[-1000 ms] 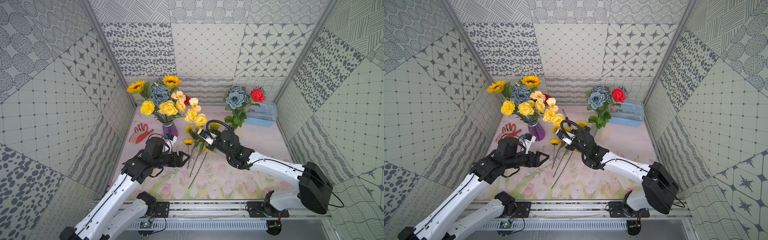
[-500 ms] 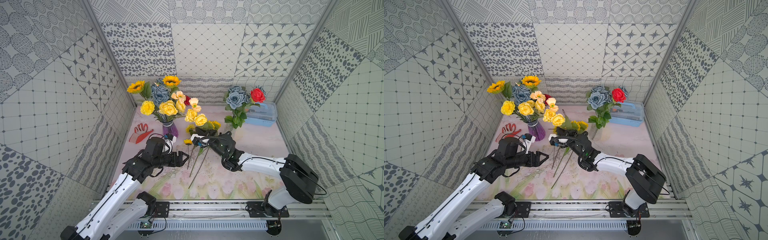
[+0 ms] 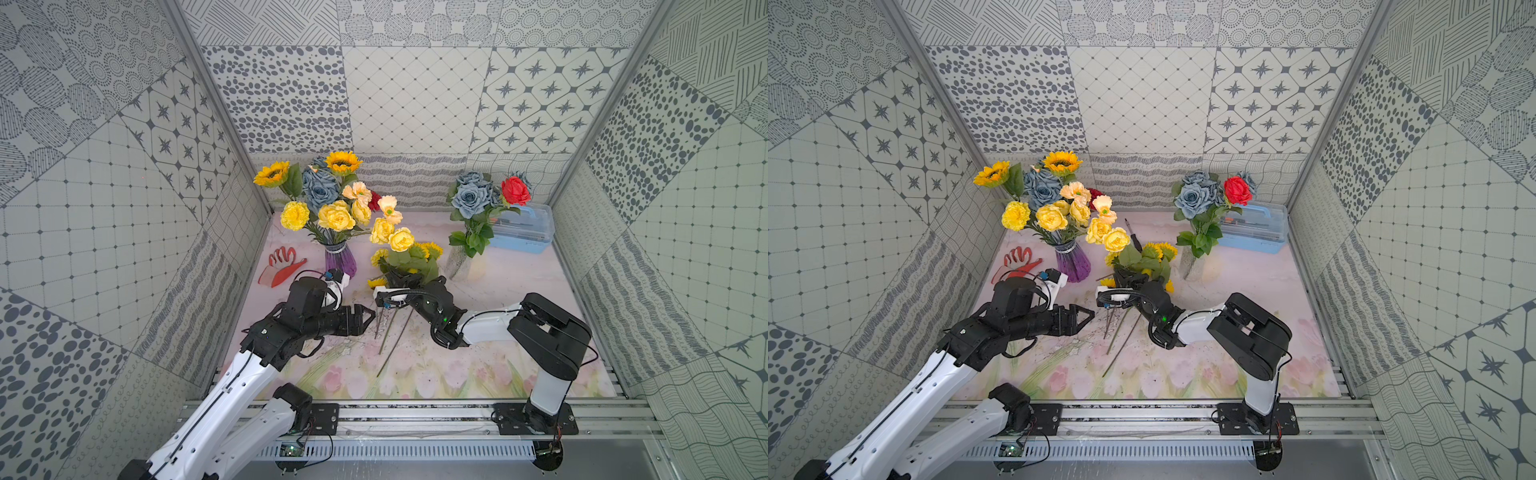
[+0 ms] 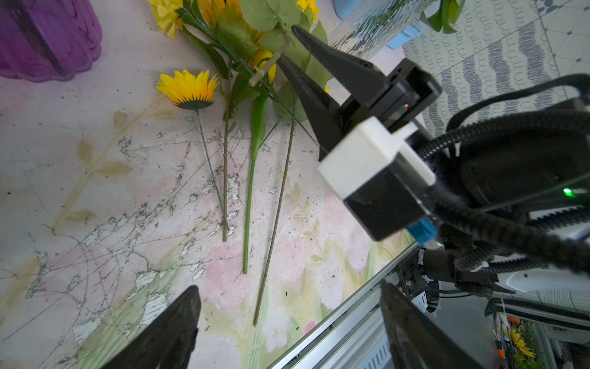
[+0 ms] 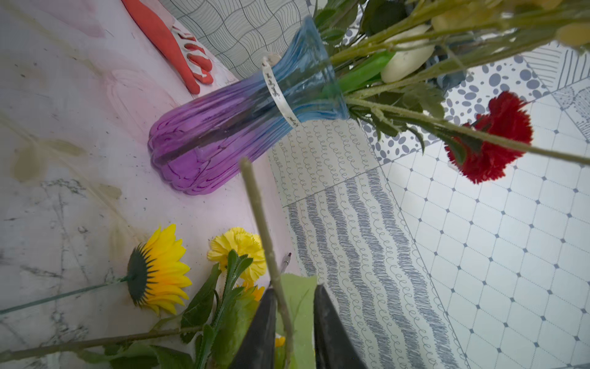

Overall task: Pick out yellow flowers from the vase
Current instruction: Place the flower at the center of the board.

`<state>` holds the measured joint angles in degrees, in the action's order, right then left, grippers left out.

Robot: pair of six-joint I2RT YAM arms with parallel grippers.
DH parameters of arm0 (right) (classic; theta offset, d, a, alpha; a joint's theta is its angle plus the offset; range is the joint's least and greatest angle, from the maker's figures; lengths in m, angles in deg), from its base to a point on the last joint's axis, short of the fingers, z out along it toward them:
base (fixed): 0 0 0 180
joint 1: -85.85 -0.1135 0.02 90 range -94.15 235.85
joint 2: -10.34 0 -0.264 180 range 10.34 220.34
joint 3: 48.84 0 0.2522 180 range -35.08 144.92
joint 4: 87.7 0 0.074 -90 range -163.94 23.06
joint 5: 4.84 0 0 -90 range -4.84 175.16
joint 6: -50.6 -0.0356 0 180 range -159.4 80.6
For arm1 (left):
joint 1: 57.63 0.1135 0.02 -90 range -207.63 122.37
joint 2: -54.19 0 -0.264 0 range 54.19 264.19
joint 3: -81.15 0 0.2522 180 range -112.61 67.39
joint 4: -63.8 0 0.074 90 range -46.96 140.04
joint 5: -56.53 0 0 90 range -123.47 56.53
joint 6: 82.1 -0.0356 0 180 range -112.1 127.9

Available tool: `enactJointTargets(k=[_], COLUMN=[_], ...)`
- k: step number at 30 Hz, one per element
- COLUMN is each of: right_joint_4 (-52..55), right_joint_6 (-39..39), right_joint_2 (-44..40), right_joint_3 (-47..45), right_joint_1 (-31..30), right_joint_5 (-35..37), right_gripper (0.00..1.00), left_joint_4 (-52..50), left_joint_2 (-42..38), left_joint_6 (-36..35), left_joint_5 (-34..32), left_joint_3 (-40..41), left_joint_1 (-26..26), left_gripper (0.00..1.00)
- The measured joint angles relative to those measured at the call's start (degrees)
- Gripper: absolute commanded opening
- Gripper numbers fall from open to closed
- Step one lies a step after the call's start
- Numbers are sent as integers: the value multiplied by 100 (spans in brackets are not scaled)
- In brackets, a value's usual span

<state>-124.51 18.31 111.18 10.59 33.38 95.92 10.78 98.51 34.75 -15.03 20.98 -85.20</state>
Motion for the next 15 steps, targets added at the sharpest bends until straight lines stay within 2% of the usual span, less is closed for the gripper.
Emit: enactJointTargets(k=[2, 9, 15], right_joint_4=[428, 1381, 2430], right_joint_6=[-444, -1375, -2166], right_joint_2=[-363, -876, -1161], right_joint_3=[2, 11, 33], right_joint_1=[-17, -22, 9], right_joint_5=[-59, -280, -267], right_gripper=[41, 48, 69], left_joint_4=[-59, -179, -378], left_joint_2=[-22, -50, -92], left_joint_6=[-9, -39, -52], left_joint_5=[-120, -372, -629], left_joint_3=[-28, -68, -160], left_joint_1=[11, 24, 26], left_gripper=[89, 89, 90])
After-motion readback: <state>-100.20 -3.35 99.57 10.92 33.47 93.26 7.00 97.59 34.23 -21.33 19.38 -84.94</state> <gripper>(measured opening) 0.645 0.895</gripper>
